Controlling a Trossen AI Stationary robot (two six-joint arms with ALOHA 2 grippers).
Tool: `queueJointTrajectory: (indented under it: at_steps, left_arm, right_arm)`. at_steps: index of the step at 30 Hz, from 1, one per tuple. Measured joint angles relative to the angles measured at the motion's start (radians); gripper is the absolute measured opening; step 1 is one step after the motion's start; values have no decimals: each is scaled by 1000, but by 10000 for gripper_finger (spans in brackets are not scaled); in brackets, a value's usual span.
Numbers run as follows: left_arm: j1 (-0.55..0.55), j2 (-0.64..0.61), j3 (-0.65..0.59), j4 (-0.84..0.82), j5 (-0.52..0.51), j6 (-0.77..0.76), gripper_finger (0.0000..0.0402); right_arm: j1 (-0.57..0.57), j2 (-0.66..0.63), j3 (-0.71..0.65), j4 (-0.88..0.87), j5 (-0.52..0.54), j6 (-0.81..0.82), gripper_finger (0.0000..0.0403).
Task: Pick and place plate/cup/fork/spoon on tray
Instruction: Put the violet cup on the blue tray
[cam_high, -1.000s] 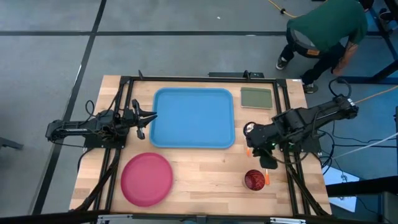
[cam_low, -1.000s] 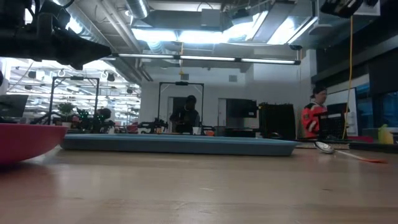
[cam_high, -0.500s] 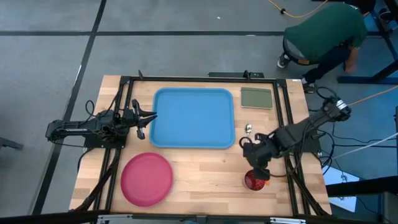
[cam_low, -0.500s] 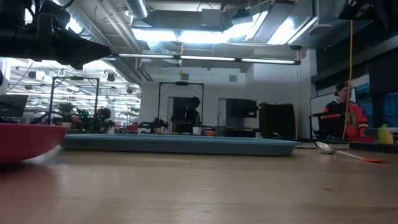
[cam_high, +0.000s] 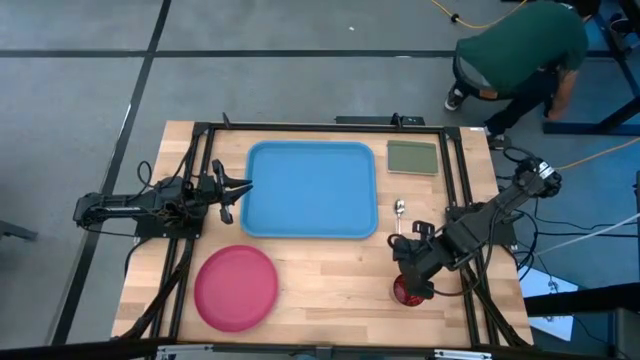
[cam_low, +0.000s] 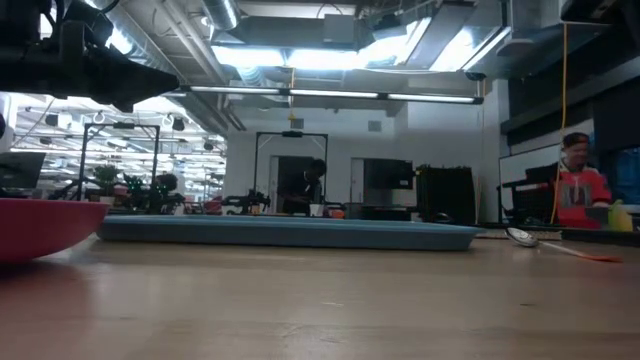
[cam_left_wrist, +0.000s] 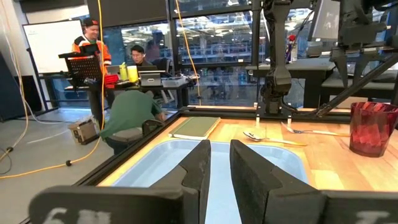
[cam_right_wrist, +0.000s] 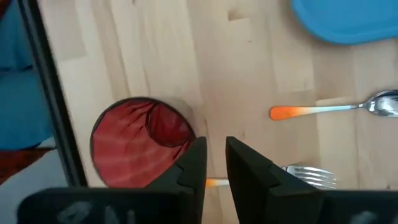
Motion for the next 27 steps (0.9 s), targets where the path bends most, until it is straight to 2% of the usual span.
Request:
queueJointTrajectory:
  at_steps: [5,11,17,27]
  left_arm:
    - [0,0,0,0,0,0,55]
    - [0,0,0,0,0,0,55]
    - [0,0,0,0,0,0,55]
    - [0,0,0,0,0,0,55]
  right_arm:
    - [8,30,0,-7,70,66,92]
    - [17,61,0,-15,17,26,134]
    - [63,99,0,5,3,-50,137]
    - [98,181,0,13,6,-57,137]
